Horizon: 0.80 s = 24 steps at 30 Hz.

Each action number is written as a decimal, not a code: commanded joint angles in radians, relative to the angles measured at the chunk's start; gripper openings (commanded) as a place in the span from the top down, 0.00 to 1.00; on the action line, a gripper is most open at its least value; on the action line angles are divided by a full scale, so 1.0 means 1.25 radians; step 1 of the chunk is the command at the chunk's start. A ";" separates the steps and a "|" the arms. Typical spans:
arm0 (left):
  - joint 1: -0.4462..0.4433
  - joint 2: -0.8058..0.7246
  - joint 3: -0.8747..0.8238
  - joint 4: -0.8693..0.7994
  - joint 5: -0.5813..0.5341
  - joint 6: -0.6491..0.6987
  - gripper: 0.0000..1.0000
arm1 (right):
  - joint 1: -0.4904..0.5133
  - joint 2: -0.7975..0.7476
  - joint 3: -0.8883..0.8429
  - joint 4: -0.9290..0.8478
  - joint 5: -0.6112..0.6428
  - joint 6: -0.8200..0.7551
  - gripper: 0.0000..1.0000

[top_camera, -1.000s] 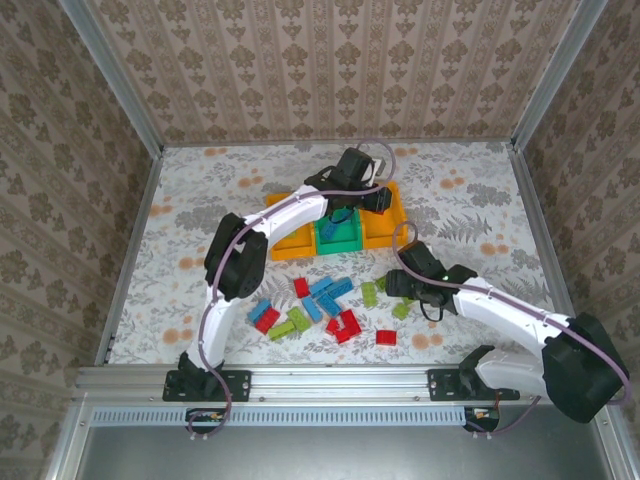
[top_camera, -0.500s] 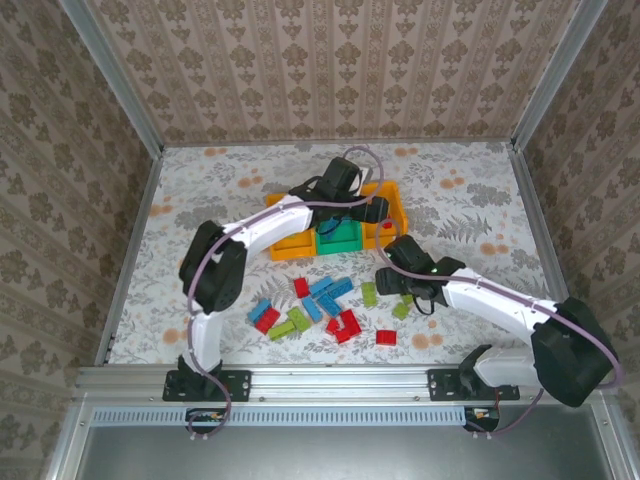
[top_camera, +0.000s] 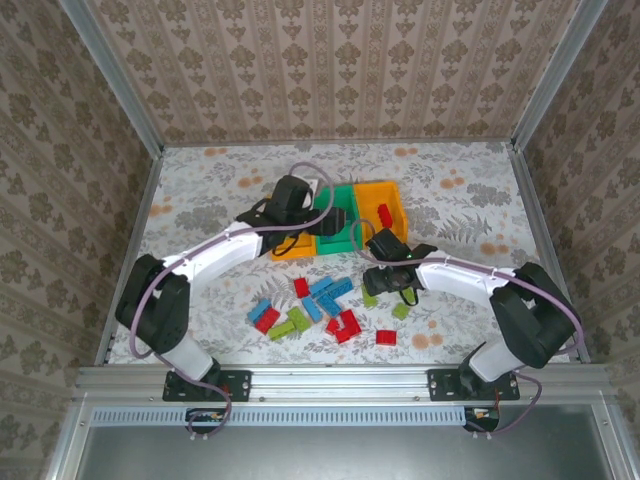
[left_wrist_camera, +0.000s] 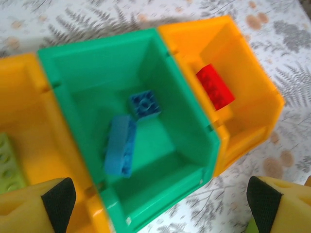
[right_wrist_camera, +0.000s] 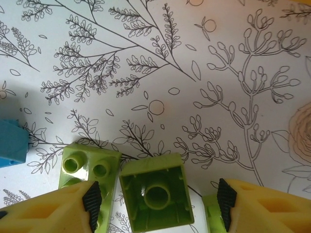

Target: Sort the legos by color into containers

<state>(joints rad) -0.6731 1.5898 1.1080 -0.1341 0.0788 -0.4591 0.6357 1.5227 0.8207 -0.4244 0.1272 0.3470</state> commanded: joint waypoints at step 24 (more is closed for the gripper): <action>0.065 -0.255 -0.219 -0.031 -0.086 -0.030 0.04 | 0.004 -0.021 0.092 -0.075 -0.015 0.012 0.72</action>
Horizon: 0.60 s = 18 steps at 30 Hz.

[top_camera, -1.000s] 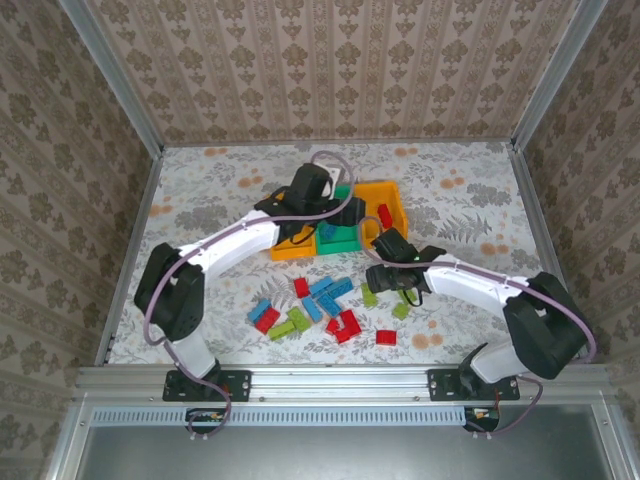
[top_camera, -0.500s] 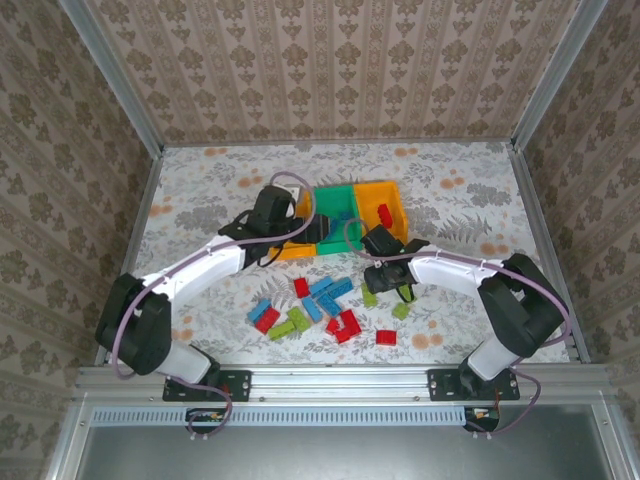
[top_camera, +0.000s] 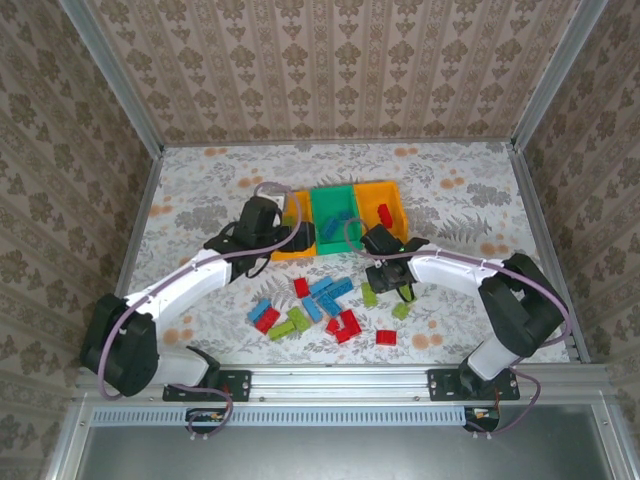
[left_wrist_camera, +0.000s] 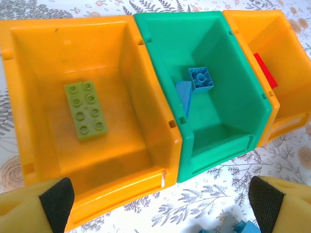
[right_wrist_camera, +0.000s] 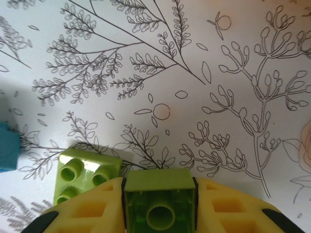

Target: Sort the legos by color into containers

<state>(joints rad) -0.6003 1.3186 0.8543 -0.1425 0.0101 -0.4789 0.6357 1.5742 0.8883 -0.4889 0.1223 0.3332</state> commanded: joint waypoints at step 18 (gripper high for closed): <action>0.051 -0.222 -0.191 -0.158 -0.123 -0.020 0.02 | 0.021 0.218 0.466 0.195 -0.311 0.219 0.71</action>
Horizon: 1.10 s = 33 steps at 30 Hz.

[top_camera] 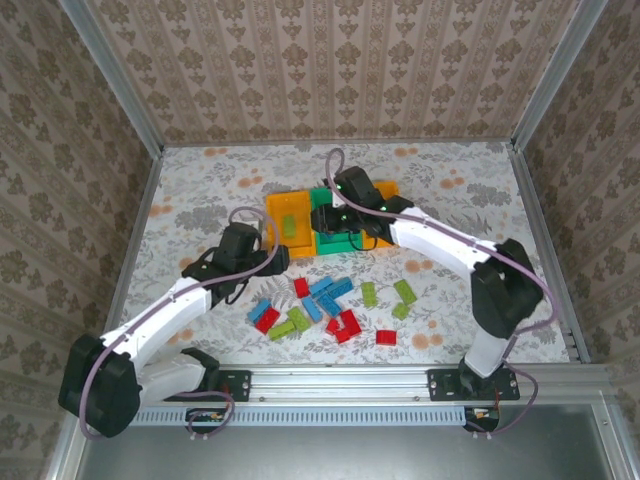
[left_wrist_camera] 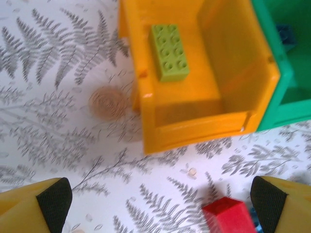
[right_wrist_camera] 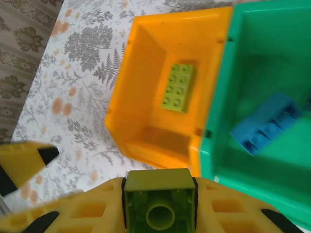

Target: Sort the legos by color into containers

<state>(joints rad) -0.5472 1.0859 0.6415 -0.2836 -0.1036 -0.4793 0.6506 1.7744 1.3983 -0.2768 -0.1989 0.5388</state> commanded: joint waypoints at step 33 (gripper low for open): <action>0.033 -0.155 -0.120 -0.088 -0.048 -0.057 0.00 | 0.096 0.125 0.121 -0.151 0.133 0.002 0.30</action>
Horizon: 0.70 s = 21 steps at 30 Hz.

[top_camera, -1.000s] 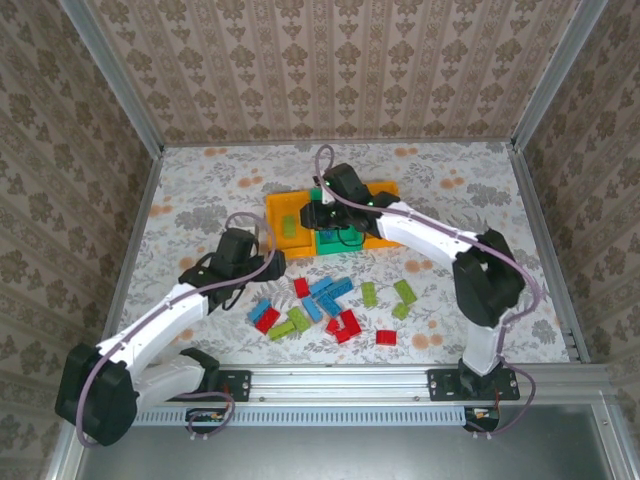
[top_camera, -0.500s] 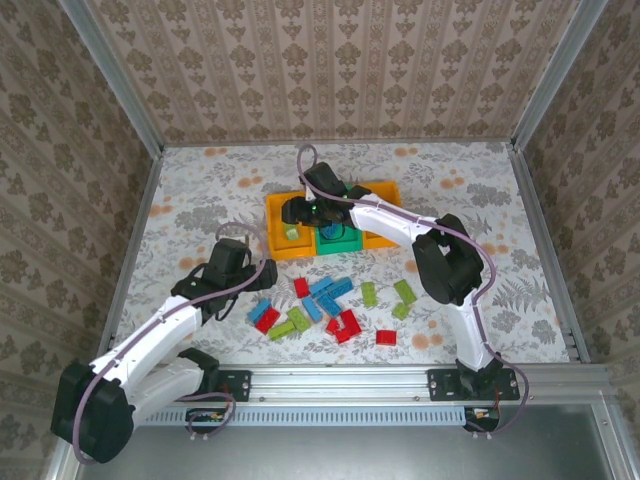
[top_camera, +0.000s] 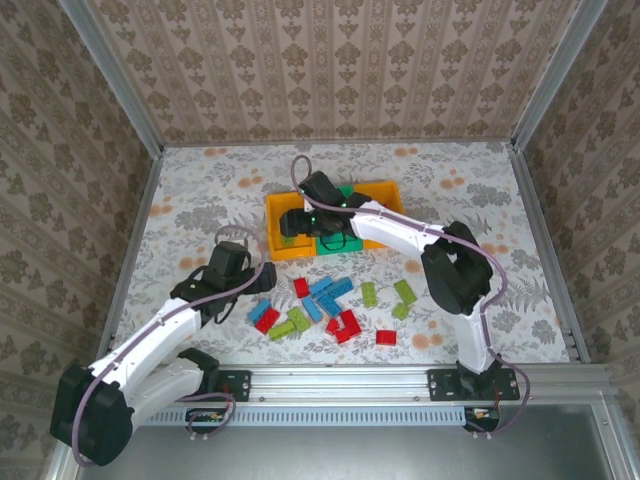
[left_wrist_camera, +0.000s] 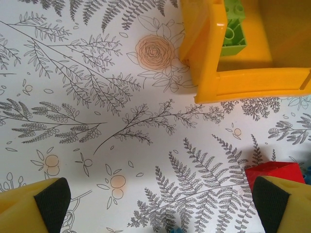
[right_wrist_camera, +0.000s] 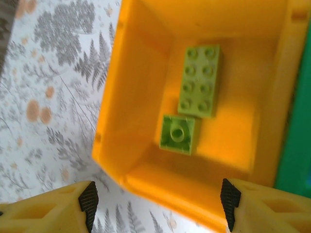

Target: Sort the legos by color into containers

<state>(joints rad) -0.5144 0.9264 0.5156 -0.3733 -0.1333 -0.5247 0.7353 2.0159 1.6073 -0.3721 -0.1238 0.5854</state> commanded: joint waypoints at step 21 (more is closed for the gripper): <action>0.013 -0.074 -0.040 -0.037 -0.032 -0.028 0.00 | 0.190 0.027 -0.079 -0.210 0.189 0.008 0.36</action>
<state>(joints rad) -0.5079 0.8509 0.4824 -0.3981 -0.1555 -0.5396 0.9668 2.0182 1.4826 -0.5625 0.0765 0.5800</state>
